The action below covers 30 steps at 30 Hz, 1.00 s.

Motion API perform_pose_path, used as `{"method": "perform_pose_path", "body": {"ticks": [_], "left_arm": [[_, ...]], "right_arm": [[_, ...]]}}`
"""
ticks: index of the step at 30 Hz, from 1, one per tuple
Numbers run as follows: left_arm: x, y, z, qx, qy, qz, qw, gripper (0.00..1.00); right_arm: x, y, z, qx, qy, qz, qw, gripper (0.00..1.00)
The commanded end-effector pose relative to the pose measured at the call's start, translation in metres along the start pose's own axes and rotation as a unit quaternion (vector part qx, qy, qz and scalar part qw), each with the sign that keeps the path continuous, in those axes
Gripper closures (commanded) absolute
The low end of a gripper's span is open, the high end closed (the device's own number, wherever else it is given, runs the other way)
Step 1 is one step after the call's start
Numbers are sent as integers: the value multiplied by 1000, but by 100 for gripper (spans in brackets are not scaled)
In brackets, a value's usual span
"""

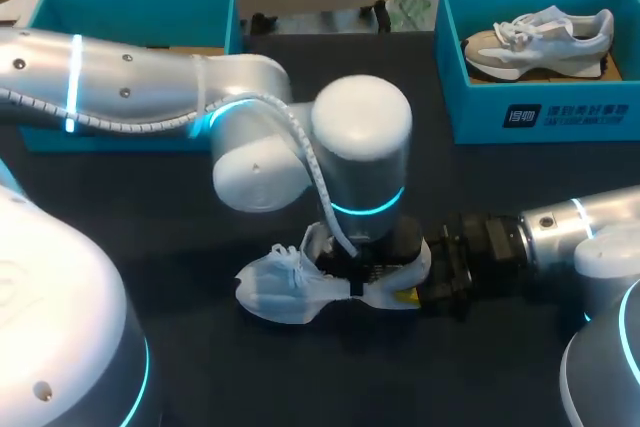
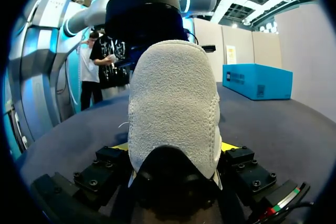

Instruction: Take the shoe out of the shoebox, open the shoe tongue, remove and reinsert the insole, then place the shoe into the shoebox

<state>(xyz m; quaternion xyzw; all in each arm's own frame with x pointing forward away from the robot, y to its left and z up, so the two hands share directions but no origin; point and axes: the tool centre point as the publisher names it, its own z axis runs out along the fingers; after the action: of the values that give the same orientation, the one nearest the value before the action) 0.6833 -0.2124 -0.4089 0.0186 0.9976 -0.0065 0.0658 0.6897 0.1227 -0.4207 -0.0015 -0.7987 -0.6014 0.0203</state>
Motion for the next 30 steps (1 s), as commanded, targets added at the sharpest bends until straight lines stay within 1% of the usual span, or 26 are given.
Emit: {"method": "perform_pose_path", "body": {"ticks": [1, 2, 3, 7, 10, 15, 18, 22, 24, 30], "left_arm": [[-4, -11, 30, -20, -18, -7, 1000, 88], [-6, -11, 30, -21, -20, -8, 1000, 98], [-7, -11, 30, -22, -20, -8, 1000, 100], [-8, -8, 21, -13, -19, -11, 1000, 100], [-7, -3, 14, 6, -8, -14, 1000, 100], [-5, 5, -4, 58, 29, -29, 997, 100], [-5, 10, -15, 98, 59, -34, 993, 100], [-3, 12, -28, 137, 89, -31, 986, 100], [-3, 12, -35, 155, 98, -29, 983, 100], [0, 13, -46, 182, 111, -21, 977, 100]], "right_arm": [[0, 0, 0, 1, 0, 1, 1000, 100], [0, 0, 0, 1, 0, 1, 1000, 100], [0, 0, 0, 1, 0, 1, 1000, 100], [0, 0, 0, 1, 0, 1, 1000, 100], [0, 0, 0, 1, 0, 1, 1000, 100], [0, 0, 0, 1, 0, 1, 1000, 100], [0, 0, 0, 1, 0, 1, 1000, 100], [0, 0, 0, 1, 0, 1, 1000, 100], [0, 0, 0, 1, 0, 1, 1000, 100], [0, 0, 0, 1, 0, 1, 1000, 100]]}}
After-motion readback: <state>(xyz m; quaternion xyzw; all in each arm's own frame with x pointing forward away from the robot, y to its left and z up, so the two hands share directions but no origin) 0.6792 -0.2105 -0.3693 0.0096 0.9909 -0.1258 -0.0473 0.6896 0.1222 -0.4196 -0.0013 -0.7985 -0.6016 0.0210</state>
